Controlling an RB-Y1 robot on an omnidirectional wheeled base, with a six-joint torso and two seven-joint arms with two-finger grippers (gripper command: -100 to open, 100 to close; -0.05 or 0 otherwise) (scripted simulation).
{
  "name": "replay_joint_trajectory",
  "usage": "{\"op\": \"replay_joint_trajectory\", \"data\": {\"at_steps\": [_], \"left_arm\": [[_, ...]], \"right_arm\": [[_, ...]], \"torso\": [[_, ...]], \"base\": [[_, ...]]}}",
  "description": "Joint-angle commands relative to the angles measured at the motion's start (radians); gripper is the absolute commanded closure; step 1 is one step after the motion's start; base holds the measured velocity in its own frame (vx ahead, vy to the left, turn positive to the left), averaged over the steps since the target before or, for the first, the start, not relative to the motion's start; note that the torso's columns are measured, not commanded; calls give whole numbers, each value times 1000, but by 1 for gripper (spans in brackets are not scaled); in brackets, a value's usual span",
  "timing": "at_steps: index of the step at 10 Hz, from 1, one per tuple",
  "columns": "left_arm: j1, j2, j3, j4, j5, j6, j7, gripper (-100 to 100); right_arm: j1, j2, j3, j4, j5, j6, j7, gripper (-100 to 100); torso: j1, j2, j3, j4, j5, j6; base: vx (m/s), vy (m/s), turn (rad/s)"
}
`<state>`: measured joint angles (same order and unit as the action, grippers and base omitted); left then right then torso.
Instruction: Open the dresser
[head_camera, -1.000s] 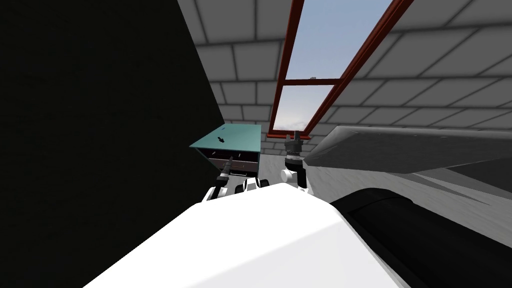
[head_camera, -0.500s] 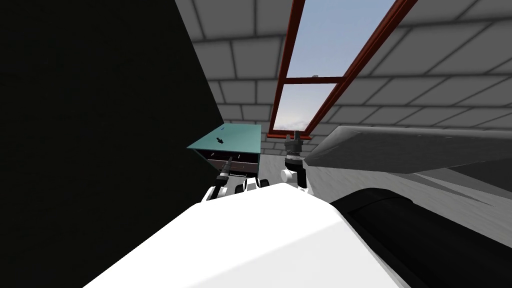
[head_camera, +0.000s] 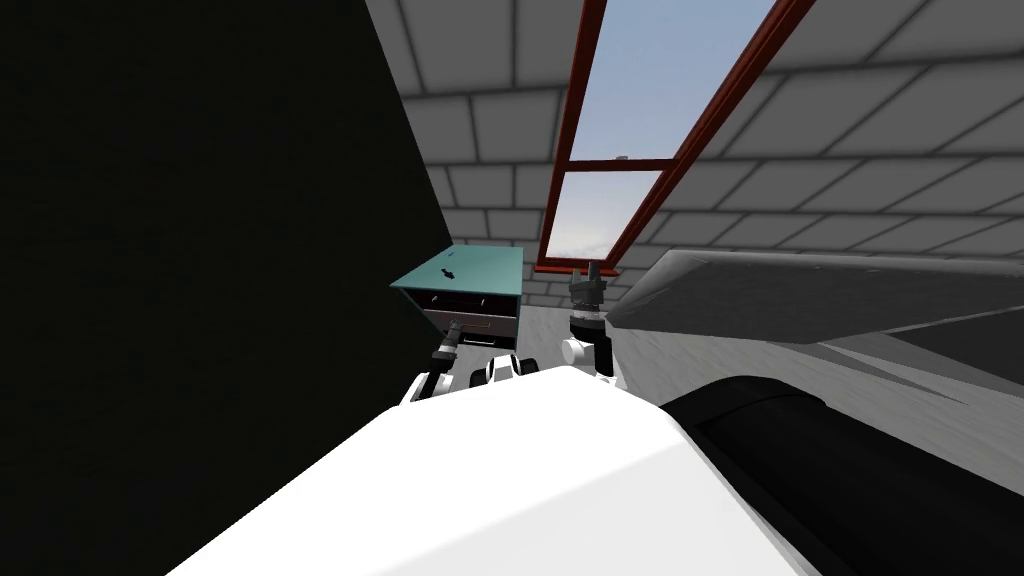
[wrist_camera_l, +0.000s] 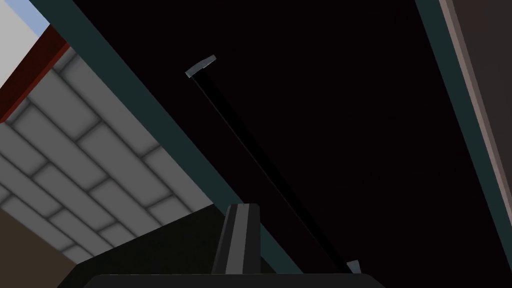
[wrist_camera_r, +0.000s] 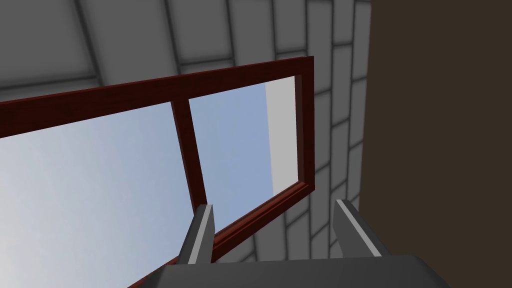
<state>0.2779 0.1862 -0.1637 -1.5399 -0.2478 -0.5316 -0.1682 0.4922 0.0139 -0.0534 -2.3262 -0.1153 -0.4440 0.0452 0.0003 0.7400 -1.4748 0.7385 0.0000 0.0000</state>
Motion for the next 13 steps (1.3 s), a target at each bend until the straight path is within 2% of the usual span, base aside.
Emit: {"op": "replay_joint_trajectory", "data": {"at_steps": [1, 4, 6, 7, 8, 10, 13], "left_arm": [[-10, 0, 2, 5, 0, 4, 0, -100], [-16, -1, 3, 8, 0, 5, -1, -100], [-26, 7, 5, -27, 0, 49, 10, -100], [-25, 6, 4, -21, 0, 40, 8, -100], [-19, 0, 4, 1, 0, 14, 1, 100], [-8, 13, -1, -34, -1, 36, 12, 100], [9, 27, -9, -72, -2, 53, 24, 100]], "right_arm": [[0, 0, 0, 0, 0, 0, 0, 0], [1, 0, 0, 0, 0, 0, 0, 0], [1, 0, 0, 0, 0, 0, 0, 0], [1, 0, 0, 0, 0, 0, 0, 0], [0, 0, 0, 0, 0, 0, 0, 0], [0, 0, 0, 0, 0, 0, 0, 0], [0, 0, 0, 0, 0, 0, 0, 0]], "torso": [[-2, -6, -3, -1, 0, 0], [-2, -9, -6, -3, 0, 0], [0, 4, 3, 1, 0, 0], [-1, 2, 1, 1, 0, 0], [0, 2, 1, 0, 0, 0], [0, 1, 1, 0, 0, 0], [1, 1, 1, 0, 0, 0]], "base": [[93, 11, -53], [148, -8, -24], [84, -17, -30], [38, -9, -4], [-53, 12, 30], [-67, 11, 16], [-185, 57, 20]]}}
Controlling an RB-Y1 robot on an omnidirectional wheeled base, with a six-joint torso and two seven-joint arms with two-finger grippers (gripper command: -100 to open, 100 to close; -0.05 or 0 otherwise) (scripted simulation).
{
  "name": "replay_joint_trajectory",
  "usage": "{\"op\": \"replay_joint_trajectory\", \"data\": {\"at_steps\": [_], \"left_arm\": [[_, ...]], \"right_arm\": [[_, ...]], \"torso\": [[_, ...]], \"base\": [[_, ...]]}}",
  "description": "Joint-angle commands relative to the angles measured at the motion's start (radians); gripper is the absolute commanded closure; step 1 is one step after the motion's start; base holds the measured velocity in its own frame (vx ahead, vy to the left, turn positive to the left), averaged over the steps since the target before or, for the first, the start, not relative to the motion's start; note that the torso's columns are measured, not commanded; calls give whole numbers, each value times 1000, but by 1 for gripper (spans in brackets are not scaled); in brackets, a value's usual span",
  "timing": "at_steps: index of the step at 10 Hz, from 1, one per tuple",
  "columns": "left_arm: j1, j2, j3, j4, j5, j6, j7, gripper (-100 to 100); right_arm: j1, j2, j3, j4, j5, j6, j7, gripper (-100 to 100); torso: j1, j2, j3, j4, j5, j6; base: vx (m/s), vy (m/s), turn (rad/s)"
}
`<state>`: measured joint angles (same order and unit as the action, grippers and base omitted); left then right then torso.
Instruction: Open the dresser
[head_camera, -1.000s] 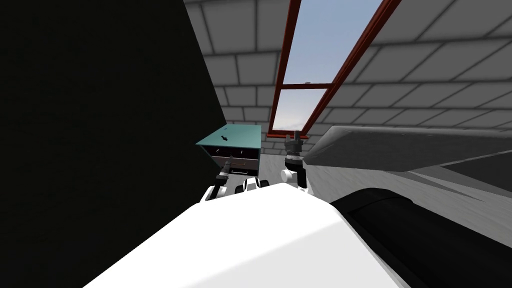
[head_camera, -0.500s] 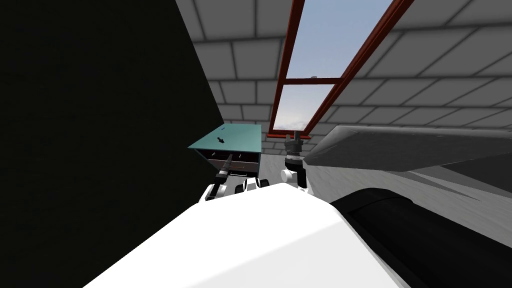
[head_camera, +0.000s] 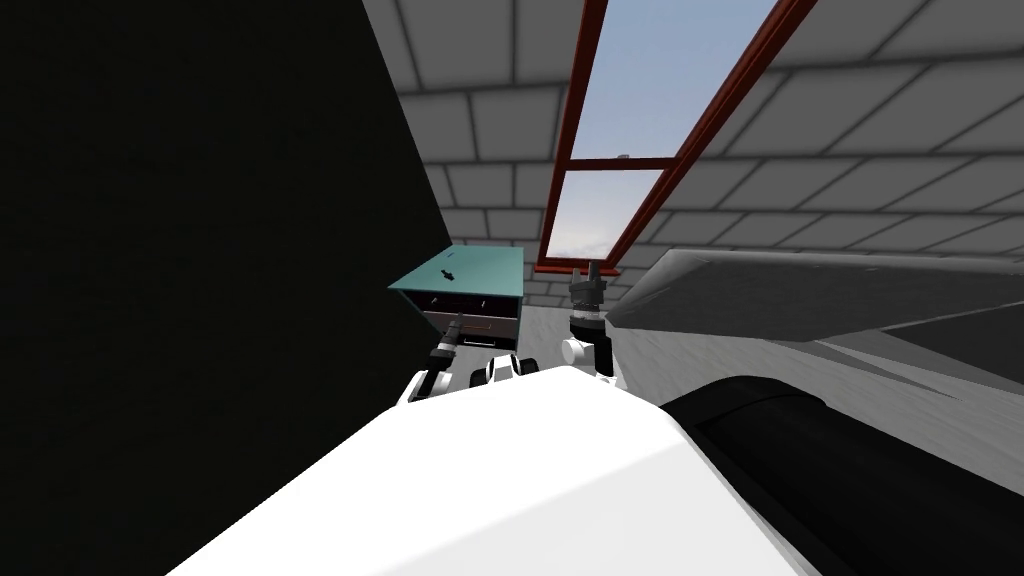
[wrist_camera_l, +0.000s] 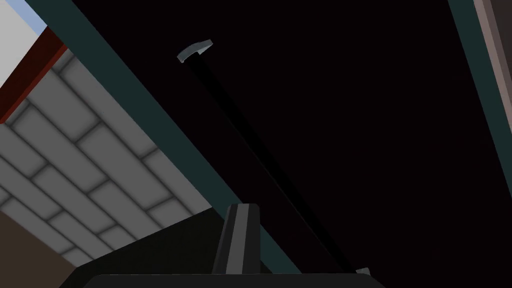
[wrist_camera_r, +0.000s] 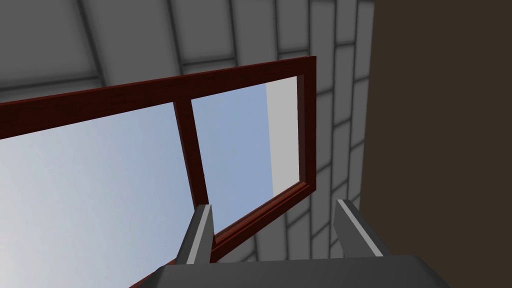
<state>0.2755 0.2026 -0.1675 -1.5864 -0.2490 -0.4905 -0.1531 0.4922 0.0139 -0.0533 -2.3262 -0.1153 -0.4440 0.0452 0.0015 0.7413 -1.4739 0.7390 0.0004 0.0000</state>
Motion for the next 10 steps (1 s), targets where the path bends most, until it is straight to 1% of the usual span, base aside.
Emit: {"op": "replay_joint_trajectory", "data": {"at_steps": [1, 2, 3, 5, 6, 7, 8, 9, 10], "left_arm": [[7, 6, -3, -16, 0, 7, 5, 100], [-5, 5, 5, 1, 2, 16, 5, -100], [-9, 4, 7, 6, 2, 18, 5, -100], [-24, 2, 16, 26, 5, 25, 3, -100], [-20, 1, 13, 22, 4, 22, 3, -100], [-27, 7, 15, 1, 5, 50, 10, -100], [-24, 2, 13, 9, 4, 36, 5, -100], [-24, 2, 13, 7, 4, 41, 6, 100], [-10, 10, 7, -12, 3, 44, 11, 100]], "right_arm": [[0, 0, 0, 0, 0, 0, 0, 0], [0, 0, 0, 0, 0, 0, 0, 0], [1, 0, 0, 0, 0, 0, 0, 0], [1, 0, 0, 0, 0, 0, 0, 0], [1, 0, 0, 0, 0, 0, 0, 0], [1, 0, 0, 0, 0, 0, 0, 0], [1, 0, 0, 0, 0, 0, 0, 0], [0, 0, 0, 0, 0, 0, 0, 0], [0, 0, 0, 0, 0, 0, 0, 0]], "torso": [[1, 0, 0, 0, 0, 0], [-3, -8, -4, -2, 0, 0], [-5, -17, -10, -5, -1, 0], [-2, -11, -7, -3, 0, 0], [-2, -4, -3, -1, 0, 0], [-2, 3, 2, 1, 0, 0], [-3, 2, 2, 1, -1, 0], [-2, 1, 1, 0, -1, 0], [-1, 0, 0, 0, 0, 0]], "base": [[-106, 45, 1], [91, -7, -29], [169, 16, -16], [172, 7, -17], [80, 1, -3], [78, -18, -31], [47, -11, -8], [8, -2, 2], [-105, 41, 45]]}}
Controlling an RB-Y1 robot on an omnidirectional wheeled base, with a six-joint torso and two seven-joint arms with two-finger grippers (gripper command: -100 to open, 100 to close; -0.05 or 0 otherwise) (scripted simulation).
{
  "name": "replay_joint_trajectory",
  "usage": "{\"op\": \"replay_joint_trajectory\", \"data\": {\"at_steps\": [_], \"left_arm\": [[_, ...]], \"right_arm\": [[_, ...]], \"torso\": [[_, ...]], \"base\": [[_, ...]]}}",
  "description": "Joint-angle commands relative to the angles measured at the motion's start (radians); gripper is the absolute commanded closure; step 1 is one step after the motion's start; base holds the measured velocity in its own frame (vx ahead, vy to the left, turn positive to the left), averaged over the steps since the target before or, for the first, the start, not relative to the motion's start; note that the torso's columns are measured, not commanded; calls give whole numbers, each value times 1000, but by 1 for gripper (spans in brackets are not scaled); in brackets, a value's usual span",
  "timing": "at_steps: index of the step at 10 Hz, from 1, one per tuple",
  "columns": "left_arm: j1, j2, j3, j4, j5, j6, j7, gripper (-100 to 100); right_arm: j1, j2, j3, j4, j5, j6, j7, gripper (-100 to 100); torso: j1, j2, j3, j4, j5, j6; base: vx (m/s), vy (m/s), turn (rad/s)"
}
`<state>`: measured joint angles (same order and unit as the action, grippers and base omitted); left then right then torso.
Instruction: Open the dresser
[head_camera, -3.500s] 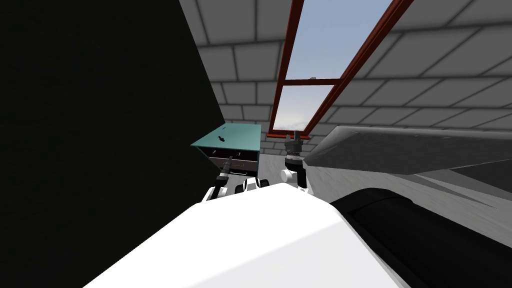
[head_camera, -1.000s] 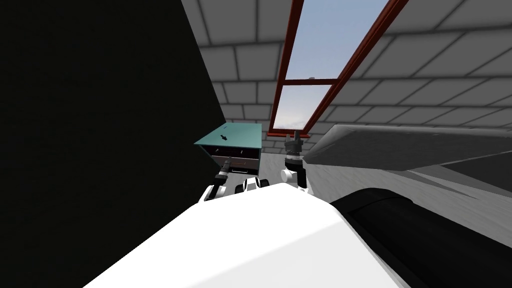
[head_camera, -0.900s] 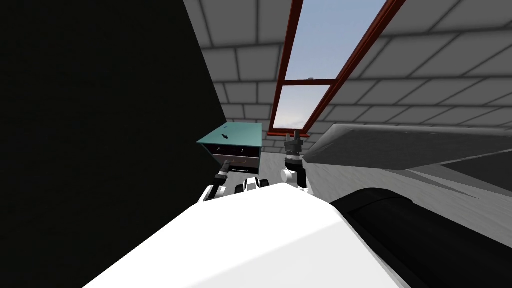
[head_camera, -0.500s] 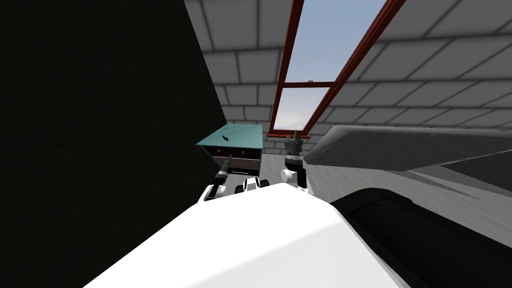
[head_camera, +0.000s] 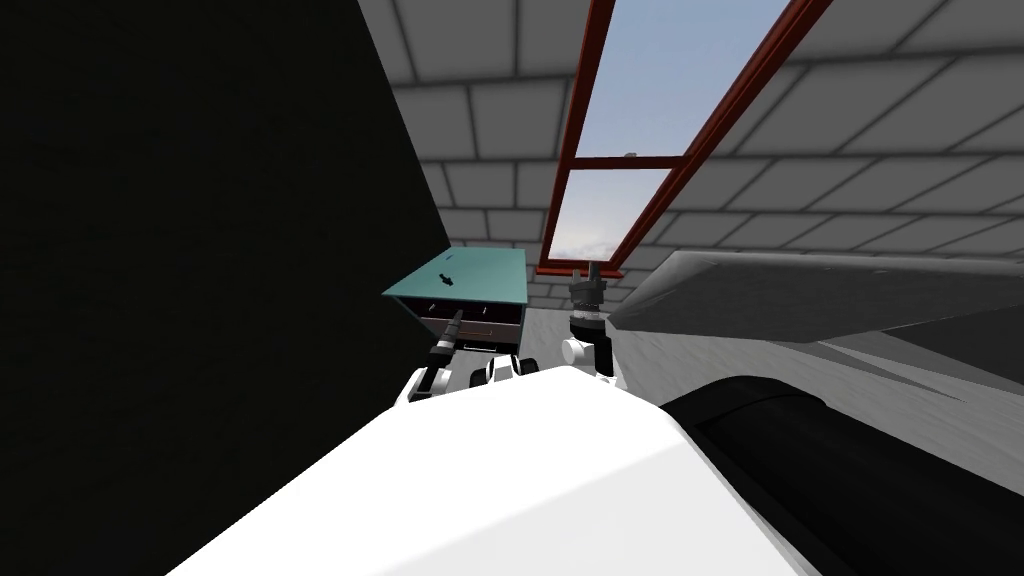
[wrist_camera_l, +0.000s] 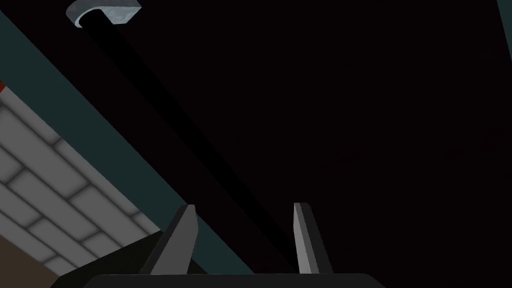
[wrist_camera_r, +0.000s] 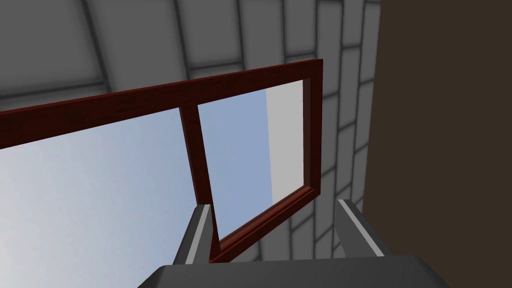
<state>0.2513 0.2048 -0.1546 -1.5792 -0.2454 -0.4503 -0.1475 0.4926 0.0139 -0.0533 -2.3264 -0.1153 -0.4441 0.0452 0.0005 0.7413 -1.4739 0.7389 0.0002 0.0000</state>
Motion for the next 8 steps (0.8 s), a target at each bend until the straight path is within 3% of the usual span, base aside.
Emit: {"op": "replay_joint_trajectory", "data": {"at_steps": [1, 4, 5, 8], "left_arm": [[18, 10, -7, -24, -1, 5, 7, 100], [28, 16, -11, -37, -1, 7, 11, 100], [17, 9, -5, -14, 0, -1, 6, -100], [1, -1, 2, 18, 0, -11, -2, -100]], "right_arm": [[0, 0, 0, 0, 0, 0, 0, 0], [0, 0, 0, 0, 0, 0, 0, 0], [0, 0, 0, 0, 0, 0, 0, 0], [0, 0, 0, 0, 0, 0, 0, 0]], "torso": [[1, 5, 2, 3, 0, 0], [-1, -2, -1, 0, 0, 0], [-2, -9, -5, -2, -1, 0], [-1, -9, -6, -3, 0, 0]], "base": [[-153, 35, 26], [-150, 33, 15], [70, -7, -26], [156, -25, -17]]}}
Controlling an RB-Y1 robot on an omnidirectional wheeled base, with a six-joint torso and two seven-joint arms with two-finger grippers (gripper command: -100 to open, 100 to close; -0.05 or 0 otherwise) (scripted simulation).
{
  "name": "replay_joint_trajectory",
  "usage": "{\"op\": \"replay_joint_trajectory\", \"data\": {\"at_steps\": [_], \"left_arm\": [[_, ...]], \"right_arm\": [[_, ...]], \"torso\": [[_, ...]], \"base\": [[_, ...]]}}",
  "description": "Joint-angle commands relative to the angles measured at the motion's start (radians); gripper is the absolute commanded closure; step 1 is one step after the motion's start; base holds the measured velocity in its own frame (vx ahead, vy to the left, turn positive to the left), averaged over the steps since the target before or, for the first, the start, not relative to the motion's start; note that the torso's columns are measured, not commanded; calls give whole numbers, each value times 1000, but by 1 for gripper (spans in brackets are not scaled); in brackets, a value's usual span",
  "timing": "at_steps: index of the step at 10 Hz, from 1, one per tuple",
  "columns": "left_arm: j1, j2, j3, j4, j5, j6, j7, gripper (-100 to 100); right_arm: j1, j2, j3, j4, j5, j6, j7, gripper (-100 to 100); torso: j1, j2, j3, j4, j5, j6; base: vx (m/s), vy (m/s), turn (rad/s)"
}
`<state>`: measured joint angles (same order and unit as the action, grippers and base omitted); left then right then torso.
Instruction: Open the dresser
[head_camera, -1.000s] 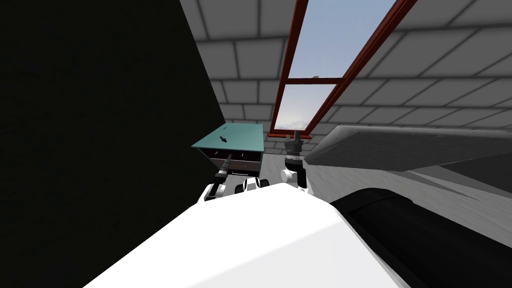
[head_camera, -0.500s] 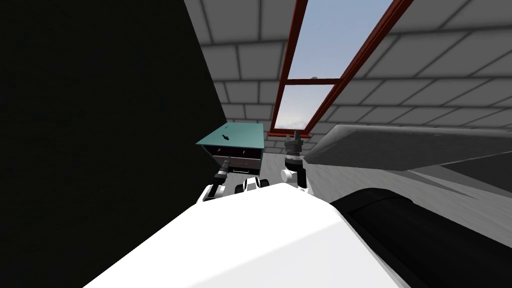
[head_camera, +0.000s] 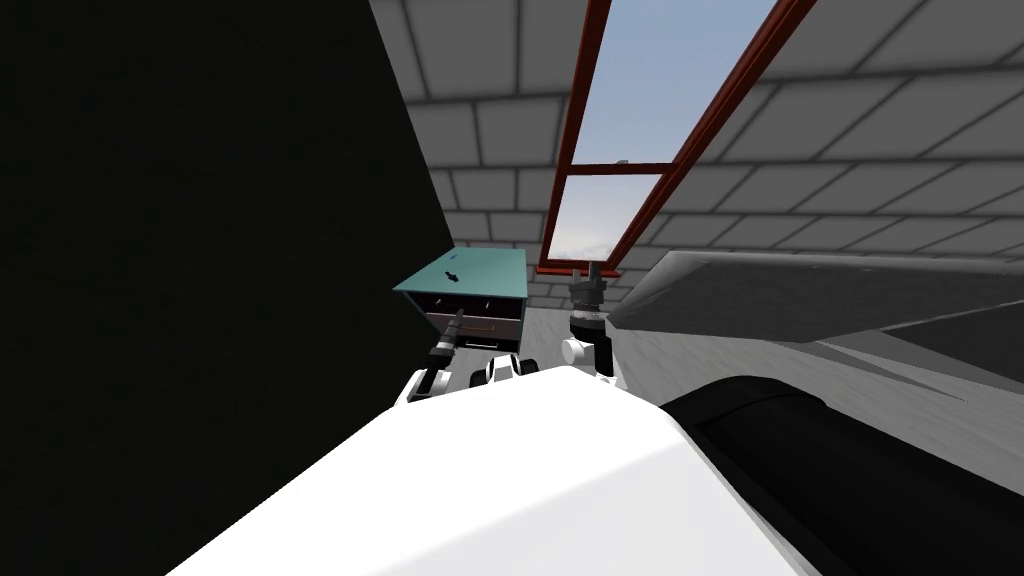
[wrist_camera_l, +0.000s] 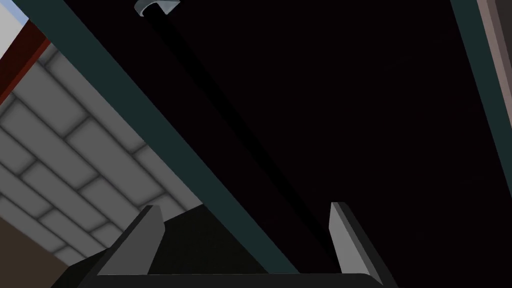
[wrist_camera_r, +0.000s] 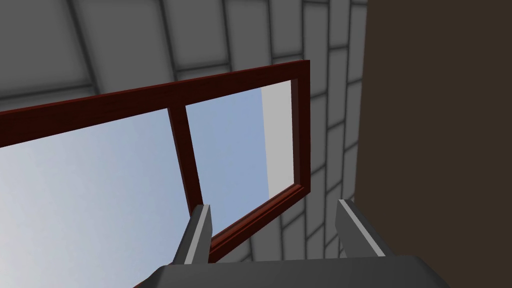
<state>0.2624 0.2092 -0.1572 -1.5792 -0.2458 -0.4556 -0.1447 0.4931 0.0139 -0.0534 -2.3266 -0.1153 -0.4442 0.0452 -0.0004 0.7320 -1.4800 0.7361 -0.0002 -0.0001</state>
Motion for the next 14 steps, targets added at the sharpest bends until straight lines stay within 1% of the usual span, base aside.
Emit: {"op": "replay_joint_trajectory", "data": {"at_steps": [1, 2, 4, 5, 6, 7, 8, 9, 10, 11, 12, 13, 14], "left_arm": [[-6, -4, 2, 11, 0, -2, -3, -100], [-41, 11, 23, 26, 10, 15, 12, -100], [-74, 28, 43, 40, 19, 34, 27, -100], [-65, 23, 37, 41, 17, 23, 22, -100], [-34, 8, 19, 23, 8, 12, 9, 100], [-20, 2, 11, 18, 4, 4, 2, 100], [-29, 9, 17, 21, 7, 15, 10, 100], [-24, -4, 12, 30, 3, -14, -3, -100], [-23, -9, 10, 35, 1, -27, -8, -100], [-26, -3, 13, 35, 3, -16, -2, -100], [-56, 9, 30, 47, 12, -2, 9, -100], [-73, 17, 41, 54, 17, 8, 17, -100], [-66, 12, 33, 50, 14, 3, 12, -100]], "right_arm": [[0, 0, 0, 0, 0, 0, 0, 0], [0, 0, 0, 0, 0, 0, 0, 0], [-1, 0, 0, 0, 0, 0, 0, 0], [-1, 0, 0, 0, 0, 0, 0, 0], [0, 0, 0, 0, 0, 0, 0, 0], [0, 0, 0, 0, 0, 0, 0, 0], [0, 0, 0, 0, 0, 0, 0, 0], [0, 0, 0, 0, 0, 0, 0, 0], [-1, 0, 0, 0, 0, 0, 0, 0], [-1, 0, 0, 0, 0, 0, 0, 0], [-1, 0, 0, 0, 0, 0, 0, 0], [-1, 0, 0, 0, 0, 0, 0, 0], [0, 0, 0, 0, 0, 0, 0, 0]], "torso": [[1, 4, 3, 2, 0, 0], [2, 11, 7, 3, 1, 0], [-1, 12, 8, 4, 0, 0], [-1, 9, 6, 3, 0, 0], [2, 6, 4, 2, 0, 0], [5, 5, 3, 2, 1, -1], [4, 6, 4, 3, 1, 1], [0, 6, 4, 3, 0, 1], [-6, 7, 5, 2, -1, 0], [-8, 7, 5, 2, -2, 0], [0, 6, 4, 2, 0, 0], [4, 5, 3, 2, 1, 0], [3, 5, 3, 2, 1, 0]], "base": [[87, -8, -2], [17, -40, -86], [-5, -58, -103], [-9, -30, -16], [-9, 24, 149], [-10, 56, 122], [-1, 30, 12], [-25, -70, -1], [-29, -147, 11], [-11, -75, 7], [-4, -47, -99], [6, -59, -123], [6, -25, -21]]}}
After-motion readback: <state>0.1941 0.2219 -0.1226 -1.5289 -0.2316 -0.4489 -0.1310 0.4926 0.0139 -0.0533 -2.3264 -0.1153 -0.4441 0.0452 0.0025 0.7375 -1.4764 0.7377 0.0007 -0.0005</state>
